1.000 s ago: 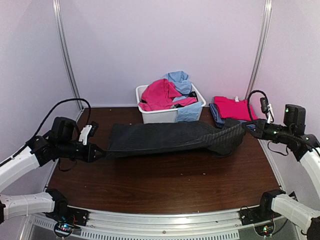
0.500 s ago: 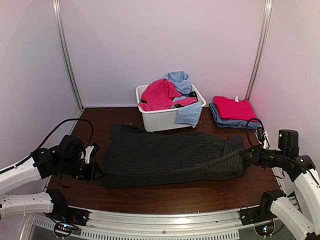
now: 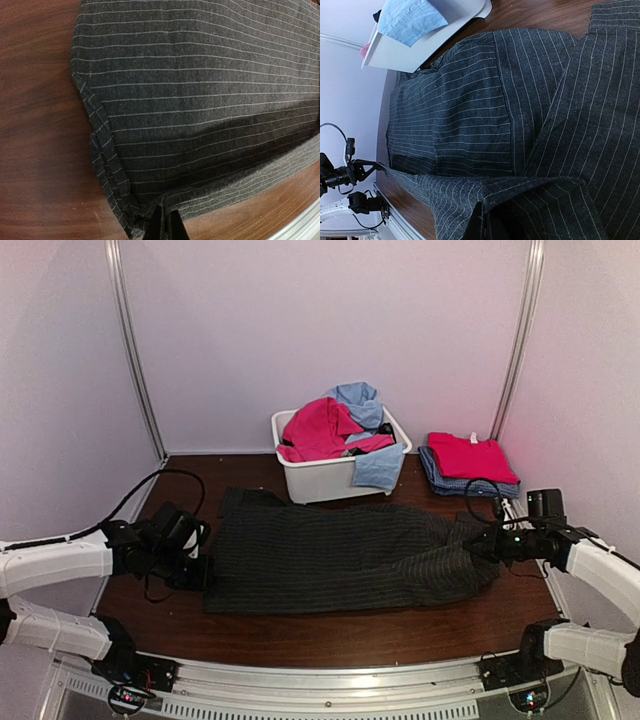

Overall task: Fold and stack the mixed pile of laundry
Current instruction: Fold the flattened shirt at the center of the board.

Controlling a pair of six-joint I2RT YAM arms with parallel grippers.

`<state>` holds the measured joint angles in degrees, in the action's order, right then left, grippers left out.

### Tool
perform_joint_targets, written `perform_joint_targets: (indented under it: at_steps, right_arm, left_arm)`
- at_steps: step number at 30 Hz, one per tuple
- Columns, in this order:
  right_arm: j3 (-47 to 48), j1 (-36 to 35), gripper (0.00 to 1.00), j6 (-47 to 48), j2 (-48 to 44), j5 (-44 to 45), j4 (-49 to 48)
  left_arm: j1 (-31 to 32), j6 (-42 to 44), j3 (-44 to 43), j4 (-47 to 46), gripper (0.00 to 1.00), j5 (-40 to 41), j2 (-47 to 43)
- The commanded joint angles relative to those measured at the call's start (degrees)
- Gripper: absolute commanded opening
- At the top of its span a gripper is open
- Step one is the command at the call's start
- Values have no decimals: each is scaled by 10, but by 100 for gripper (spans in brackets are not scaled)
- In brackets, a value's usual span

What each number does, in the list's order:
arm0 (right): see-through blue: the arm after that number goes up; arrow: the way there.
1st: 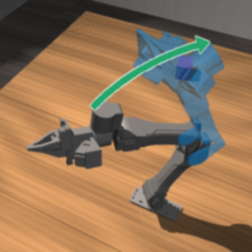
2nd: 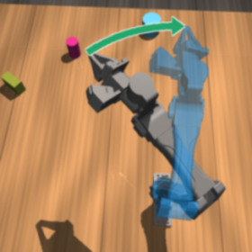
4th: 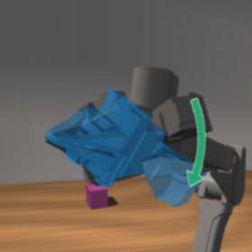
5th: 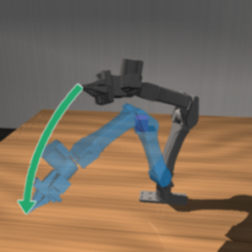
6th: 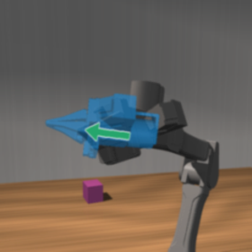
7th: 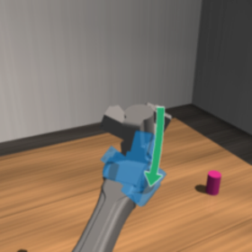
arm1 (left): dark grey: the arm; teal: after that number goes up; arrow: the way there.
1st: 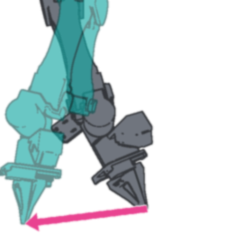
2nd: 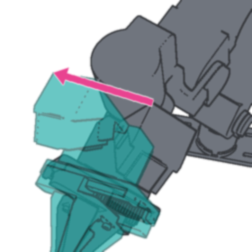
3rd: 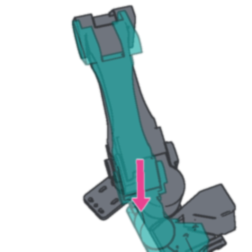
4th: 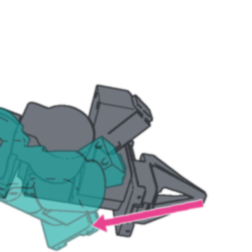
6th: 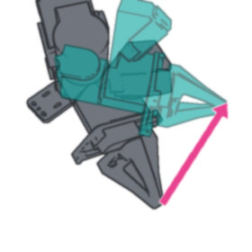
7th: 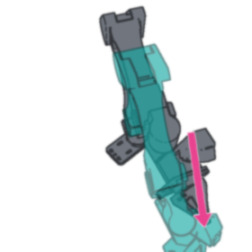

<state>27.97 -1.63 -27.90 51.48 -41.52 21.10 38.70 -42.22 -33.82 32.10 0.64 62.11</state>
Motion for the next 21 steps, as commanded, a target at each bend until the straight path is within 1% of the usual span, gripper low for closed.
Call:
perform_joint_targets:
  at_steps: [1, 3, 7, 11, 15, 18, 21]
  right_arm:
    - [43, -13, 0, 28, 33, -21, -92]
    - [71, -25, 0, 44, 45, -24, -97]
    - [118, -52, 0, 80, 70, -16, -90]
    - [153, -101, 0, 131, 110, 5, -53]
    - [182, -187, 0, 168, 156, 105, 6]
    - [187, -222, 0, 171, 188, 169, 26]
    - [189, -240, 0, 172, 209, 181, 51]
  left_arm:
    - [-3, 41, -16, -55, 0, -22, 31]
    - [-3, 60, -21, -63, 1, -44, 49]
    - [-3, 81, -36, -52, 2, -39, 93]
    - [-3, 88, -48, -53, 4, -26, 104]
    - [-3, 93, -57, -44, 9, -16, 111]
    - [-4, 93, -58, -41, 11, -15, 121]
    - [-4, 94, -61, -36, 14, -15, 125]
